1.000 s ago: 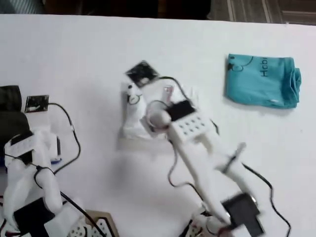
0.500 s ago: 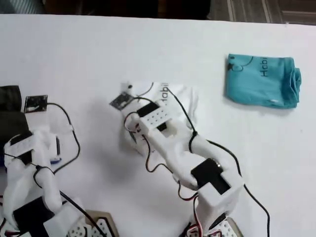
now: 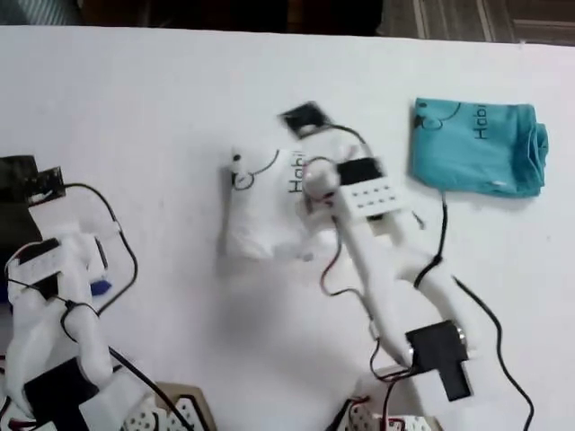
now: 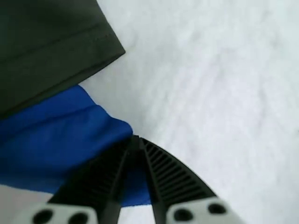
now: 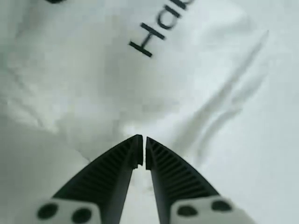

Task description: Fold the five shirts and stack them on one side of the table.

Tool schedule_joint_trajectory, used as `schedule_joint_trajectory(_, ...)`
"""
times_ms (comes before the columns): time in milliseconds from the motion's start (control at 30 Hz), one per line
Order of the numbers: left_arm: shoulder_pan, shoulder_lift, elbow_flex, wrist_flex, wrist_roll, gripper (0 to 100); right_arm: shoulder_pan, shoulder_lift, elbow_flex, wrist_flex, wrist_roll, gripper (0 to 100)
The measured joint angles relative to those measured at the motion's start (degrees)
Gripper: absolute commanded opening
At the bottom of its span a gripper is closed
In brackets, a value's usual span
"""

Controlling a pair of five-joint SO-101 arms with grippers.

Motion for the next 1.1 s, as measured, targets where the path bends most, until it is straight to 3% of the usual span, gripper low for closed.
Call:
schedule_joint_trajectory(300, 0.0, 0.0, 0.0, 0.0, 0.0, 3, 2.5, 4.7, 7.3, -2.4, 0.0, 1.9)
schedule_joint_trajectory(533, 0.0, 0.0, 0.0, 0.0, 0.0, 3, 9.0, 5.4, -6.2, 0.0, 0.0, 2.9)
schedule_joint_trajectory(733, 0.0, 0.0, 0.0, 0.0, 0.0, 3, 10.7, 9.4, -20.6, 0.6, 0.0, 25.5)
schedule_joint_trajectory(1100, 0.0, 0.0, 0.0, 0.0, 0.0, 3, 10.6, 30.9, -33.3, 4.3, 0.0, 19.5)
